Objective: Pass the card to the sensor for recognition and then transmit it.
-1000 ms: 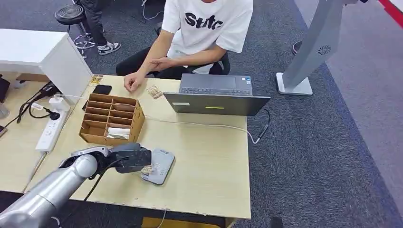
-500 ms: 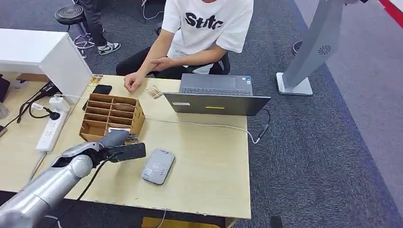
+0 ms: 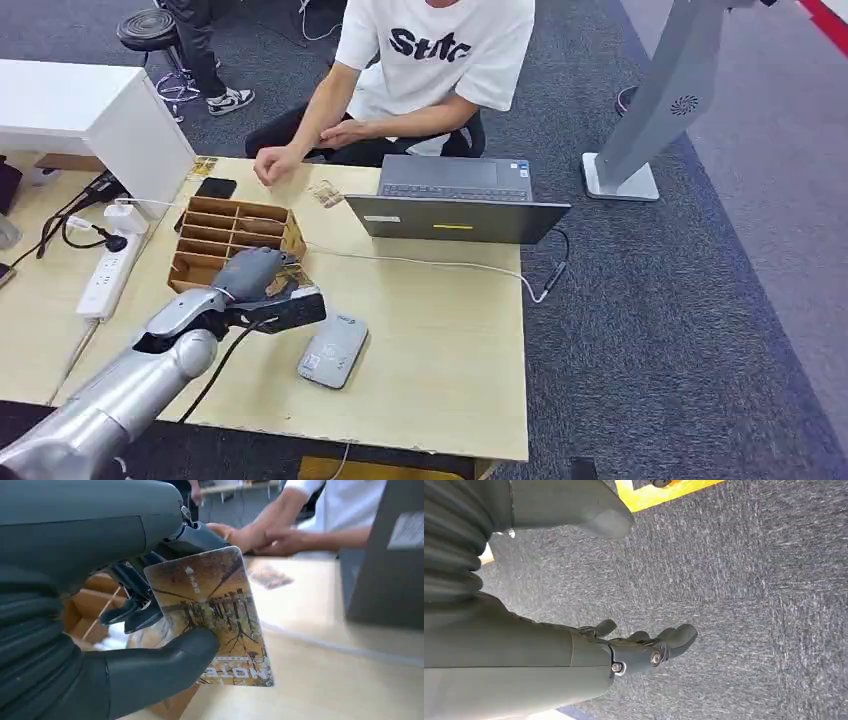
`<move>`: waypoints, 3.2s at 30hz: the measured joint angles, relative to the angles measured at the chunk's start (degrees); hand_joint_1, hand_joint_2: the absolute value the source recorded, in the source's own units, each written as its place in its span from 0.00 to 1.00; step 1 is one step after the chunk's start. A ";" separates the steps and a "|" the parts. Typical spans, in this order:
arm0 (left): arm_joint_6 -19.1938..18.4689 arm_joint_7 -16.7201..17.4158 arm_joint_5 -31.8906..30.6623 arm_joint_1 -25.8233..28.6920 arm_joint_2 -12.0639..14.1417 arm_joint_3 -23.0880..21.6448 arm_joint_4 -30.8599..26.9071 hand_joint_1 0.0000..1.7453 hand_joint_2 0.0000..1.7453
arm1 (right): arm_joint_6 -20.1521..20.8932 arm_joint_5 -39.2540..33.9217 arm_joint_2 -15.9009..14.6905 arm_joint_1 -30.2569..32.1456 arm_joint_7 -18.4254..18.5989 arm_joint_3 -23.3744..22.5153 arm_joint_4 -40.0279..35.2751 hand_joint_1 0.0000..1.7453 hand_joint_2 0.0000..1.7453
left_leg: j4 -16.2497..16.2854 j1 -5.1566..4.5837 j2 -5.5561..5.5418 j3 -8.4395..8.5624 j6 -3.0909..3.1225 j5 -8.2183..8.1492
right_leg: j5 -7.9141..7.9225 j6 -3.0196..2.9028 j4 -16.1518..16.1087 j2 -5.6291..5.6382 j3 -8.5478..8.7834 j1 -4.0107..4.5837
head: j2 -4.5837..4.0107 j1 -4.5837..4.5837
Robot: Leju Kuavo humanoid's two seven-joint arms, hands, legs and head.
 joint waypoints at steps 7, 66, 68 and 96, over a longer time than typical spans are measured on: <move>-0.31 0.00 -3.58 0.55 -2.64 8.18 -4.61 1.00 1.00 | 0.00 0.31 0.15 0.60 -0.17 -0.07 0.00 0.00 1.00 | 0.01 -0.01 0.03 0.00 0.00 0.00 | 0.00 0.00 -0.01 0.02 -0.01 -0.01 | 0.00 0.00; 6.71 8.07 -31.14 -12.95 -5.22 27.95 4.70 0.00 1.00 | 0.17 4.02 0.37 0.30 1.01 -1.14 0.00 0.00 1.00 | 0.00 0.00 0.23 -0.23 -0.04 -0.03 | 0.00 -0.01 0.03 0.31 -0.33 0.00 | 0.00 0.00; 7.12 7.82 -31.14 -12.95 -5.62 28.21 5.07 0.00 1.00 | 0.17 4.04 0.37 0.25 1.01 -1.18 0.00 0.00 1.00 | 0.00 0.00 0.21 -0.23 -0.04 -0.03 | 0.00 -0.01 0.03 0.28 -0.32 0.00 | 0.00 0.00; 2.61 1.66 -28.17 -7.95 -8.24 29.28 1.05 0.00 1.00 | 0.20 3.17 0.37 0.99 0.07 -3.37 0.00 0.00 1.00 | 0.02 0.00 0.15 -0.21 -0.05 0.07 | 0.10 -0.02 0.03 0.18 -0.25 0.00 | 0.00 -0.02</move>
